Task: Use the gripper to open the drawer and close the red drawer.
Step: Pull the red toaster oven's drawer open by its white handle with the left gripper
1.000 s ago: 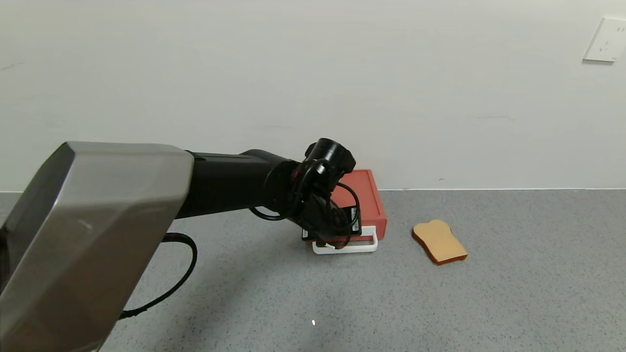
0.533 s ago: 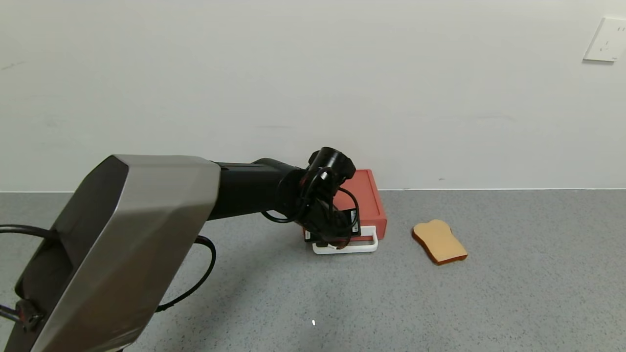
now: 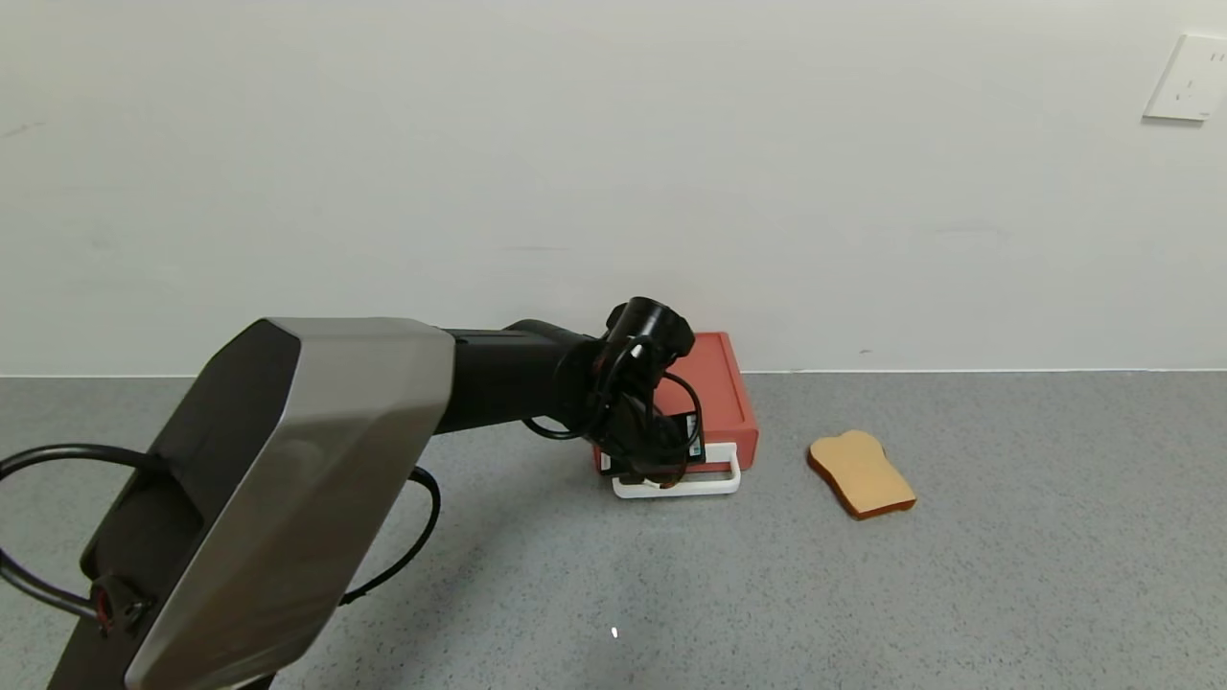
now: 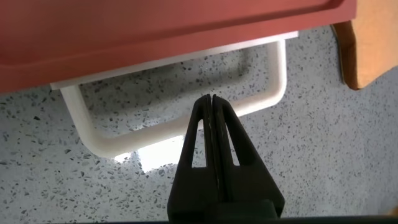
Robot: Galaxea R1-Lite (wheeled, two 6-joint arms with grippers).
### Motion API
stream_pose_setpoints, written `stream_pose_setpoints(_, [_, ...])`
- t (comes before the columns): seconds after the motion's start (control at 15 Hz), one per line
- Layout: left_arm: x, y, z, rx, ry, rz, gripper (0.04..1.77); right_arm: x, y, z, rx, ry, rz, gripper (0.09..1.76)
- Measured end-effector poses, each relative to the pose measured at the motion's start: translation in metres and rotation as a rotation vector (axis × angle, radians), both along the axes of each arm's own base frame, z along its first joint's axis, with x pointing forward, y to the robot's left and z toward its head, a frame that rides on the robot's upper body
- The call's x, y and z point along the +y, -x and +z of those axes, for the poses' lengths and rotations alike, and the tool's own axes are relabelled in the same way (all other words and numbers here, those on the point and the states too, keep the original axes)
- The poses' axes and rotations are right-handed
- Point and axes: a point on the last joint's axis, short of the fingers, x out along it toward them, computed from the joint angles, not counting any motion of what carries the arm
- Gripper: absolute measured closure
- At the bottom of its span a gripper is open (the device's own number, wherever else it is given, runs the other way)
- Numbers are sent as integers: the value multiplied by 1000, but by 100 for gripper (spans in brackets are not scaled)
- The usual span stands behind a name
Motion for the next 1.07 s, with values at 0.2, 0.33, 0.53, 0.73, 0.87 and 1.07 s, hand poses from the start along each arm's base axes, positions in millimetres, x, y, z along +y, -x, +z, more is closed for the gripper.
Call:
stream_pose_setpoints(0.2, [-1,-3,-4,-9,3,2,170,0,0,0,0,0,-1,15])
stream_pose_setpoints(0.33, [0,-4,-6,-6,0,6,170,0,0,0,0,0,0,15])
stream_pose_setpoints(0.53, [-1,-5,-10,-1,-9,9,170,0,0,0,0,0,0,15])
stream_pose_setpoints(0.73, [-2,-5,-15,6,-17,8,170,0,0,0,0,0,0,15])
stream_pose_setpoints(0.87, [-3,-5,-17,7,-21,2,170,0,0,0,0,0,0,15])
stream_pose_setpoints(1.07, [-5,-5,-20,14,-26,-1,170,0,0,0,0,0,0,15])
